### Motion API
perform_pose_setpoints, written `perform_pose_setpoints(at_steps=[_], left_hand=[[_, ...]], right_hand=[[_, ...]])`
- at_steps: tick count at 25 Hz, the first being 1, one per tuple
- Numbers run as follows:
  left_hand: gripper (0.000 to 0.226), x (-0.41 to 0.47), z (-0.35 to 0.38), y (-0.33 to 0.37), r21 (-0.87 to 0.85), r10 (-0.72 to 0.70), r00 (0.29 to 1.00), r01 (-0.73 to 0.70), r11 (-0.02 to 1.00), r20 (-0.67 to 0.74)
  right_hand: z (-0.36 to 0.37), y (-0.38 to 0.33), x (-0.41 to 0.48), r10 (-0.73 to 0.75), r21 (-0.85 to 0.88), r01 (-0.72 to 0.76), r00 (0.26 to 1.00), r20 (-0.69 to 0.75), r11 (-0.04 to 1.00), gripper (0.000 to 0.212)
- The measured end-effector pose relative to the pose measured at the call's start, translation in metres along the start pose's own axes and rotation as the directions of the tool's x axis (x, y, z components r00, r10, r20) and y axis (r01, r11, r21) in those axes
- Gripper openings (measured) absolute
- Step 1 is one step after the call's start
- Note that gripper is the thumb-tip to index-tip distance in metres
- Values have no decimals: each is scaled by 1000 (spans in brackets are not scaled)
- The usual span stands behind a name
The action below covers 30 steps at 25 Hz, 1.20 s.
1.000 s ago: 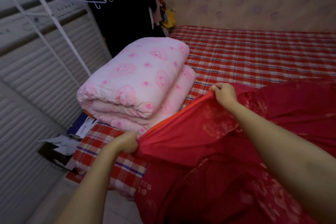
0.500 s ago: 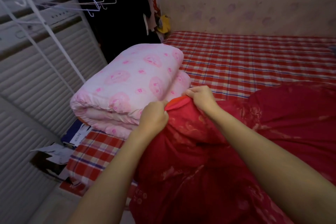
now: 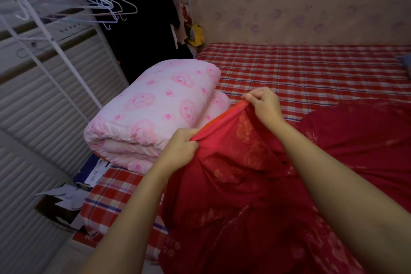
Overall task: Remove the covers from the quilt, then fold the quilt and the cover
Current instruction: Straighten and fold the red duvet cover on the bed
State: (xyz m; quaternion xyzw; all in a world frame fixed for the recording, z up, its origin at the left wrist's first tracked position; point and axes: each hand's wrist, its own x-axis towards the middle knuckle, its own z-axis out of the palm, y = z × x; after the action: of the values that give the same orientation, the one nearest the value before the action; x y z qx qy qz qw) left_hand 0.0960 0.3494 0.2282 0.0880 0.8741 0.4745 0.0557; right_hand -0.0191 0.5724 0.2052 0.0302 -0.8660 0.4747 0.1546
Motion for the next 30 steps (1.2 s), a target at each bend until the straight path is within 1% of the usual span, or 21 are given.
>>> perform_pose_setpoints(at_steps=[1, 2, 4, 5, 6, 7, 8, 9, 10, 11, 13, 15, 17, 18, 20, 22, 24, 25, 27, 28, 30], left_hand=[[22, -3, -4, -3, -1, -16, 992, 16, 1000, 129], [24, -7, -13, -7, 76, -46, 967, 28, 997, 252], [29, -11, -31, -13, 216, -177, 873, 85, 973, 454], [28, -11, -32, -12, 215, -226, 849, 137, 967, 478], [34, -6, -27, -10, 182, -243, 874, 181, 966, 421], [43, 2, -15, -7, 135, -194, 931, 159, 978, 310], [37, 11, 2, 1, 159, -134, 974, 105, 982, 182], [19, 18, 20, 10, 155, -91, 991, 75, 985, 96], [20, 23, 36, 20, 57, -98, 994, 96, 994, 43], [30, 28, 45, 22, -117, -143, 990, 144, 983, 12], [34, 38, 48, 26, -485, -323, 945, 261, 834, -46], [31, 46, 42, 18, -685, -414, 910, 296, 665, -10], [27, 53, 37, 9, -715, -440, 898, 311, 627, 5], [26, 55, 35, 8, -722, -450, 893, 313, 617, 3], [26, 59, 31, 7, -722, -446, 895, 299, 623, -14], [31, 62, 26, 10, -698, -402, 911, 228, 679, -94], [38, 69, 21, 11, -681, -307, 923, 73, 729, -231], [39, 71, 19, 11, -683, -270, 916, -7, 730, -297], [40, 77, 18, 7, -678, -229, 903, -87, 730, -363], [41, 78, 18, 6, -656, -217, 906, -84, 750, -364], [43, 79, 18, 7, -605, -215, 913, -42, 795, -346]], right_hand=[[-1, 3, -4, 43, 61, -46, 998, 41, 997, 19], [-1, 4, -9, 51, 96, -60, 994, 92, 994, 19], [-3, 0, -24, -55, 88, 38, 979, 196, 995, 19], [-4, -7, -31, -127, 65, 113, 953, 275, 991, 19], [-6, -18, -37, -203, 45, 201, 905, 374, 979, 18], [-7, -31, -43, -284, 43, 300, 835, 471, 953, 18], [-7, -43, -46, -349, 54, 382, 767, 539, 923, 18], [-7, -54, -47, -393, 77, 428, 726, 564, 901, 19], [-10, -58, -44, -396, 108, 408, 734, 551, 906, 20], [-16, -57, -42, -359, 156, 328, 768, 530, 932, 26], [-32, -33, -38, -210, 199, 119, 815, 541, 973, 37], [-38, 3, -49, -87, 78, 50, 789, 608, 996, 24], [-35, 33, -64, -56, -53, 97, 858, 511, 994, 20], [-34, 43, -67, -44, -96, 90, 915, 401, 991, 27], [-40, 52, -67, 2, -119, 33, 959, 283, 992, 37], [-52, 54, -61, 24, -148, 27, 942, 335, 989, 31], [-68, 57, -50, 137, -385, 64, 871, 473, 921, 22], [-77, 58, -43, 243, -555, 88, 835, 494, 827, 29], [-101, 64, -30, 420, -772, 55, 813, 403, 633, 46], [-114, 66, -23, 453, -782, 18, 806, 380, 623, 49], [-137, 66, -11, 447, -583, -118, 766, 461, 804, 43]])
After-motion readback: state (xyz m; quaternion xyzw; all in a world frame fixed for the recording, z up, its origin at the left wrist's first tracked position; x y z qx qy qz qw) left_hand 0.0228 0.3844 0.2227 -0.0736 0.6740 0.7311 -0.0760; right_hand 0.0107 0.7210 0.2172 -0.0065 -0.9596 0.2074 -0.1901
